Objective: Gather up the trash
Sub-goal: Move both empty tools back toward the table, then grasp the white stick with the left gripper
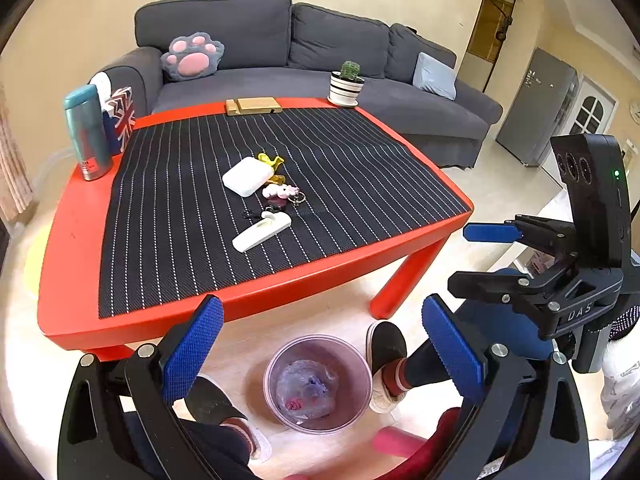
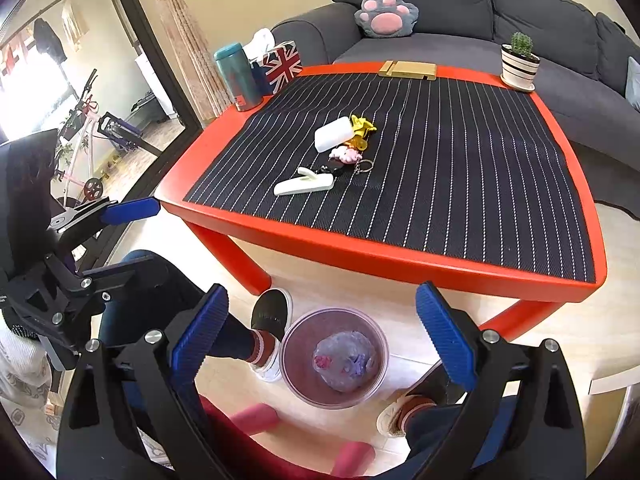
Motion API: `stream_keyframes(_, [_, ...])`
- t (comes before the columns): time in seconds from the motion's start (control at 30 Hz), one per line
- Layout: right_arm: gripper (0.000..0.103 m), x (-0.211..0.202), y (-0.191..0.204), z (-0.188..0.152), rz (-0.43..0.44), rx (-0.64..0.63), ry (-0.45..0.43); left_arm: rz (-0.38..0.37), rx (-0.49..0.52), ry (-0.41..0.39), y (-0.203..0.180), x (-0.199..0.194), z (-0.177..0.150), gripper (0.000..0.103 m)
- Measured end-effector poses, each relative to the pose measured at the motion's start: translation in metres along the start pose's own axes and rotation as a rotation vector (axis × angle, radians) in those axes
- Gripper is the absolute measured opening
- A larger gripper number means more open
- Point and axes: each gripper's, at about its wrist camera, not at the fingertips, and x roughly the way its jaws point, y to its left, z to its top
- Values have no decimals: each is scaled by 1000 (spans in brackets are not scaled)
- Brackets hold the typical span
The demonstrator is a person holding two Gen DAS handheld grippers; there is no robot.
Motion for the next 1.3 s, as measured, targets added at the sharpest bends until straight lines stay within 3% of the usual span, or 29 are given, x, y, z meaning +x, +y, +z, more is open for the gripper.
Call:
stream_keyframes(0.5, [93,7,-25,51,-40,-2,-9,31,50,32,22,27,43,96])
stream_keyframes(0.8, [93,23,-44,68,-53,23,11,34,133,110,35,74,72,96])
stream_keyframes(1.17, [93,40,-58,70,-54,44,39,-13,199,212,46,129,82,95])
stream_keyframes(1.23, [93,42,-60,71,-53,45,43,-18,203,221,47,136,82,91])
stream_keyframes(1.3, [93,45,-61,72,-53,46,48,-28,201,243,49,142,81,76])
